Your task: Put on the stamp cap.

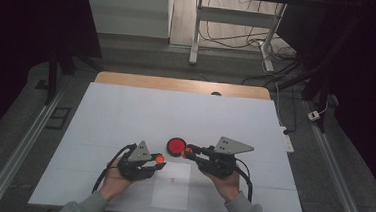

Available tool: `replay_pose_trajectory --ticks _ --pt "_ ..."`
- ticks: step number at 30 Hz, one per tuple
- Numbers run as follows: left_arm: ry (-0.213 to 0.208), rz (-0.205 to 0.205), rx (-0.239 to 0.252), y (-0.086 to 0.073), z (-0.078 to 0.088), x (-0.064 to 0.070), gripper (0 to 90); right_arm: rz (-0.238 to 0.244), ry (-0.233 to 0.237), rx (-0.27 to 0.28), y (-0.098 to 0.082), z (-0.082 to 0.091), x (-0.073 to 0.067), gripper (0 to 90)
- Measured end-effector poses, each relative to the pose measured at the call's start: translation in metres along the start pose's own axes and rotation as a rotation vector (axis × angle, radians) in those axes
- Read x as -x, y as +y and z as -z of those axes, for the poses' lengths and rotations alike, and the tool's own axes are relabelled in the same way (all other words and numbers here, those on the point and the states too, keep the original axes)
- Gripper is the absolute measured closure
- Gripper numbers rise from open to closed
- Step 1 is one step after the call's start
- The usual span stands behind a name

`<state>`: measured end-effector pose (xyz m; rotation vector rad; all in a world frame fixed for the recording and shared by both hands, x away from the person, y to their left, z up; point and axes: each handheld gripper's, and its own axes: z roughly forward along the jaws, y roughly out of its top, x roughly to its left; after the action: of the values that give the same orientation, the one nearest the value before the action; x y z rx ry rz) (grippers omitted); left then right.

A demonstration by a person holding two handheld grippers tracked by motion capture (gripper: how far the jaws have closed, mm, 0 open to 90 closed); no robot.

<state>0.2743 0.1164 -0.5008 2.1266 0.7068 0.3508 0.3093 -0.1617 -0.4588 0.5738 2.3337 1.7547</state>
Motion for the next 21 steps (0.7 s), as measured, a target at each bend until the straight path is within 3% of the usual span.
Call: replay_pose_trajectory --ticks 21 --pt "-0.03 -0.028 -0.005 0.012 -0.016 0.01 64.4 0.005 0.0 -0.006 -0.001 -0.001 0.0 72.2"
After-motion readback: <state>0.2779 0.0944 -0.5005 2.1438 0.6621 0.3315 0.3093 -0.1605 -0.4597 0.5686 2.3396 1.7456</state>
